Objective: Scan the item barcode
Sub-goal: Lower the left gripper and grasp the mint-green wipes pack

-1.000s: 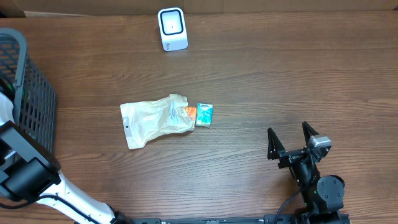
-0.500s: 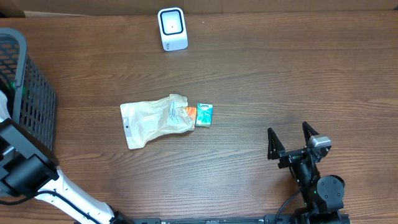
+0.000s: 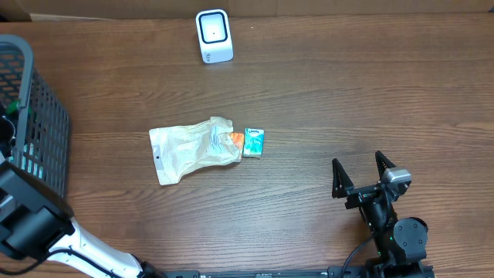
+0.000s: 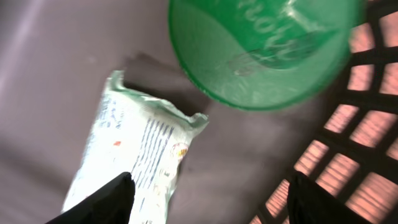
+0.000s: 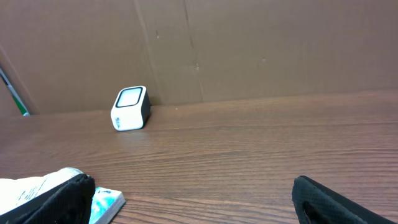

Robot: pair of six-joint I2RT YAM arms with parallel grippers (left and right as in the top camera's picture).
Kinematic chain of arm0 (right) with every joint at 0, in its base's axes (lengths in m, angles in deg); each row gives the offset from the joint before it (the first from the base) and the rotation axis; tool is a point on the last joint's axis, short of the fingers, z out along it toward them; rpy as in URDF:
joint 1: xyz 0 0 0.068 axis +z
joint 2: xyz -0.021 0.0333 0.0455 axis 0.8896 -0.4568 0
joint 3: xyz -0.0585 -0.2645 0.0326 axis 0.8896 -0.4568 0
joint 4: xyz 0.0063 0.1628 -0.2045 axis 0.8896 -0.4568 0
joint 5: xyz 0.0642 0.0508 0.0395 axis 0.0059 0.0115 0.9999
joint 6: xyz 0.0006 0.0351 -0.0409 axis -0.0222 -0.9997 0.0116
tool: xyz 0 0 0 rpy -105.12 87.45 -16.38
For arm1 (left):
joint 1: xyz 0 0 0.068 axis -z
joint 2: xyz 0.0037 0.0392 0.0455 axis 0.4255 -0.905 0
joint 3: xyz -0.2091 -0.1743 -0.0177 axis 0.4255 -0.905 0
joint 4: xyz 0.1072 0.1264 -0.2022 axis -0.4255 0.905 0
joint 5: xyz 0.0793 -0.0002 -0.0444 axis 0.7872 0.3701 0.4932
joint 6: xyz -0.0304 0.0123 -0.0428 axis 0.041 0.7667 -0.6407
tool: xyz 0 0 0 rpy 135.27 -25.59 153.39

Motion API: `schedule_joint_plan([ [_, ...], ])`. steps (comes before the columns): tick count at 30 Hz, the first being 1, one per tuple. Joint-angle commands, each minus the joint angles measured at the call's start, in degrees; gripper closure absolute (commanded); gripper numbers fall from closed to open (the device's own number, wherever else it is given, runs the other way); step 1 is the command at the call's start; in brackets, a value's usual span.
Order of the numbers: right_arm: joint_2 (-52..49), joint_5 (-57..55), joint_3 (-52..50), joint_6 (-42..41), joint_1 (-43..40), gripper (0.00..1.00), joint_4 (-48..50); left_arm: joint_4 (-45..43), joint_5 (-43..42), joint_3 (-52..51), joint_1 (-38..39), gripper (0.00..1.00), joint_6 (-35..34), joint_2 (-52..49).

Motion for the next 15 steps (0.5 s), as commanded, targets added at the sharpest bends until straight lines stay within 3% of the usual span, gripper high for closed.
schedule_joint_plan([
  [1, 0.61, 0.31, -0.61, -0.15, -0.28, 0.00, 0.17, 0.90, 3.06, 0.31, -1.81, 0.35, -3.69, 1.62],
  [6, 0.61, 0.31, -0.61, -0.15, -0.28, 0.00, 0.17, 0.26, 3.48, -2.45, -4.90, 0.33, -6.43, 1.33],
  [11, 0.61, 0.31, -0.61, -0.15, -0.26, 0.00, 0.17, -4.46, 2.69, -7.72, -7.08, 0.15, -6.05, 1.22],
  [15, 0.61, 0.31, -0.61, -0.15, -0.28, 0.00, 0.17, -9.35, 0.26, -11.67, -7.13, 0.14, -3.50, 1.22],
])
